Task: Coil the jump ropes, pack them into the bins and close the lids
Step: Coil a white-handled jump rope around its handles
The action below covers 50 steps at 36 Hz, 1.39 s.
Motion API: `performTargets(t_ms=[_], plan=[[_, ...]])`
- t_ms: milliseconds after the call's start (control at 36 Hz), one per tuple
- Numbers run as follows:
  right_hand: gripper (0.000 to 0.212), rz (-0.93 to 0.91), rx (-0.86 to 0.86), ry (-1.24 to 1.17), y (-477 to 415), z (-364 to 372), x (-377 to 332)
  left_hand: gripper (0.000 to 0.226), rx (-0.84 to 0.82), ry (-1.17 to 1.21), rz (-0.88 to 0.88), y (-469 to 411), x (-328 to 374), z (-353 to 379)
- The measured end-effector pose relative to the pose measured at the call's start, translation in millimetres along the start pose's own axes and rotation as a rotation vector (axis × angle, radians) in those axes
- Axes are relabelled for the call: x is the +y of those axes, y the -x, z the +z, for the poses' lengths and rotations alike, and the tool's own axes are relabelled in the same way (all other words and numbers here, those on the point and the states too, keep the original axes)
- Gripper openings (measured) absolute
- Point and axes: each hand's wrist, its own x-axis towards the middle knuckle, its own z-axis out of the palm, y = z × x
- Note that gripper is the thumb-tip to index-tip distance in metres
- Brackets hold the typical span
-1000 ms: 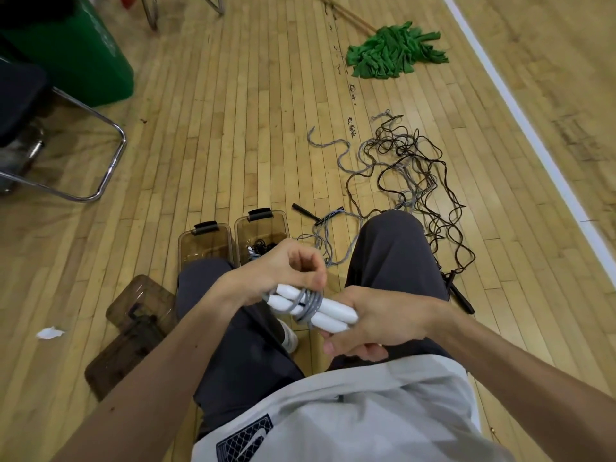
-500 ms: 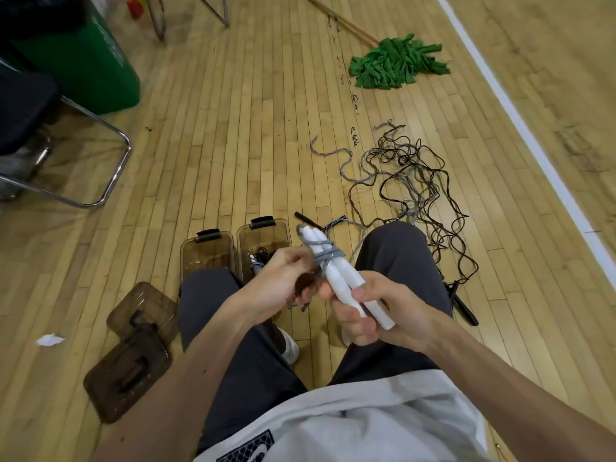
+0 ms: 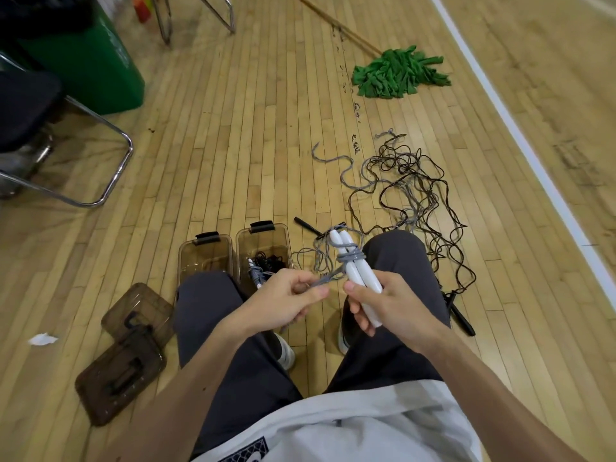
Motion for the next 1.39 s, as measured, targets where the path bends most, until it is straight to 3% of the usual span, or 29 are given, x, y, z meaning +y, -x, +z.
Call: performTargets(t_ms=[167,361,667,833,1000,1167,1389], plan=[[0.026,0.024,0.132,0.045,-4.5,9.0,19.7,0.02,0.147,-0.348,0.051,2.7,-9.5,2.9],[0.02,0.057,0.202,0.074,-7.5,14.9,32.0,0.028,0.264,-0.547,0.192,12.7,-7.0,8.3],[0.025,0.095,0.085,0.159,-6.5,21.1,37.0,0.033,0.275,-0.625,0.397,22.9,7.3,8.8],[0.024,0.097,-0.012,0.205,-5.5,28.0,36.5,0.038,0.271,-0.903,0.628,17.2,16.8,-1.9],[0.029,0.136,-0.167,0.267,-2.5,23.9,25.2,0.035,0.135,-1.004,0.685,10.6,35.2,-18.3],[0.038,0.262,-0.37,0.393,-0.6,18.9,13.0,0.024,-0.171,-1.03,0.473,0.3,61.5,-19.0],[0.027,0.304,-0.541,0.493,8.3,13.3,1.3,0.025,-0.371,-0.687,0.279,-17.0,67.7,-15.5]])
